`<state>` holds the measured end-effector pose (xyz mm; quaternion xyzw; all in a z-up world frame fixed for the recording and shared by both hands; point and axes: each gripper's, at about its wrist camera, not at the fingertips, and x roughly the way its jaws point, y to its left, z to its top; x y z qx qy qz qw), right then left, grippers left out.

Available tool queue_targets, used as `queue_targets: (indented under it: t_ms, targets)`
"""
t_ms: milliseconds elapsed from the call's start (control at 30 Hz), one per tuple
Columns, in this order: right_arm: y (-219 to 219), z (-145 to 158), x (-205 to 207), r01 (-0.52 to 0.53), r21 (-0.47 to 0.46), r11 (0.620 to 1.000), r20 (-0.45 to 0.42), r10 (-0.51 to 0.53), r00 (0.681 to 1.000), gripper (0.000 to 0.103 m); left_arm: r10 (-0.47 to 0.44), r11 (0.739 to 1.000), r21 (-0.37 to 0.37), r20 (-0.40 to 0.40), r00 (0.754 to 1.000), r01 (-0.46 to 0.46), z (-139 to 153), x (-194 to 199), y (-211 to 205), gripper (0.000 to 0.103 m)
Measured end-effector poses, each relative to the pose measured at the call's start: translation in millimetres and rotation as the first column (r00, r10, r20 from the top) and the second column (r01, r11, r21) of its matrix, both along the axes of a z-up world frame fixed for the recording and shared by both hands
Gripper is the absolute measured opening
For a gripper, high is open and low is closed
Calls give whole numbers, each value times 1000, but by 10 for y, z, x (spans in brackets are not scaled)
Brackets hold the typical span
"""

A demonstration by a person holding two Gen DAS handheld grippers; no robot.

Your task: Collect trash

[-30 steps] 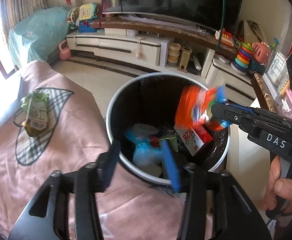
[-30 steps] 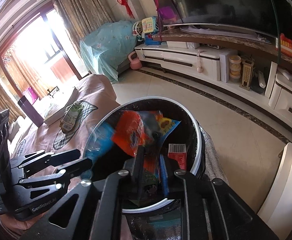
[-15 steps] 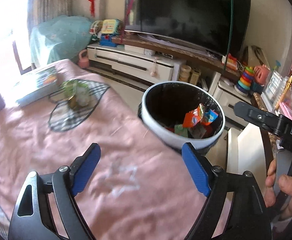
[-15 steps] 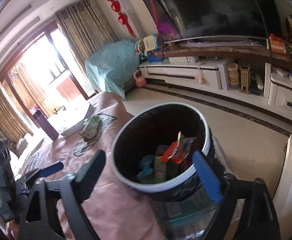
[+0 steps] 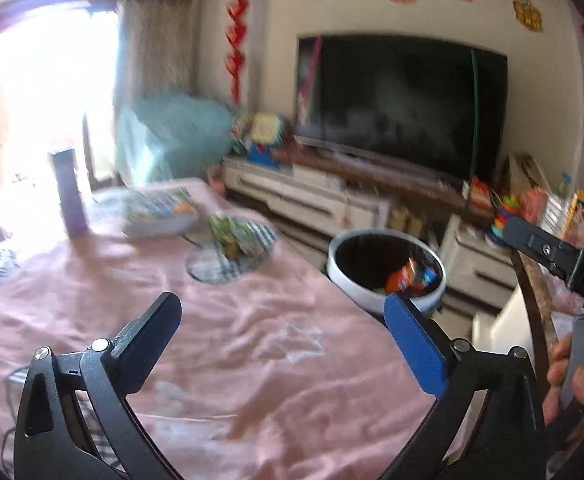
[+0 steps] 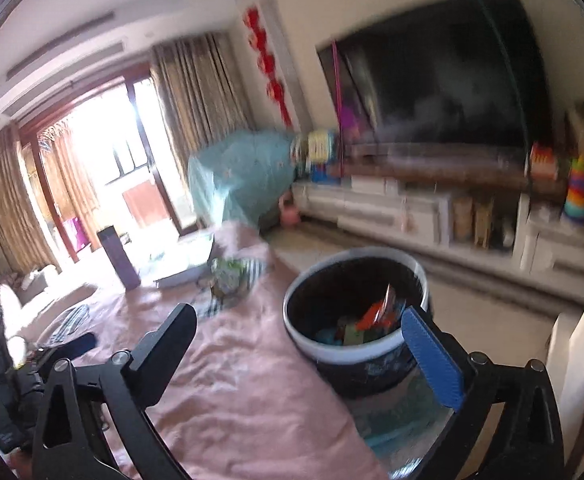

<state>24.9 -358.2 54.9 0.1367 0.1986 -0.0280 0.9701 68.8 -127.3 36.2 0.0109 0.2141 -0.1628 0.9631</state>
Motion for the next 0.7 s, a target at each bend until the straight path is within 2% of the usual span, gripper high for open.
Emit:
queue_targets:
  t_ms: [67, 233, 700]
  targets:
    - [102, 10, -119, 35, -60, 998, 48, -32, 998, 103, 45, 999, -5, 55, 997, -45, 9, -127, 81, 103]
    - [217, -89, -188, 42, -103, 994, 55, -36, 998, 103, 72, 997, -26, 79, 994, -70, -54, -248, 215, 103]
    - [267, -350, -179, 55, -105, 993, 10, -54, 998, 103, 179, 983, 26, 115, 977, -183, -139, -338, 350, 103]
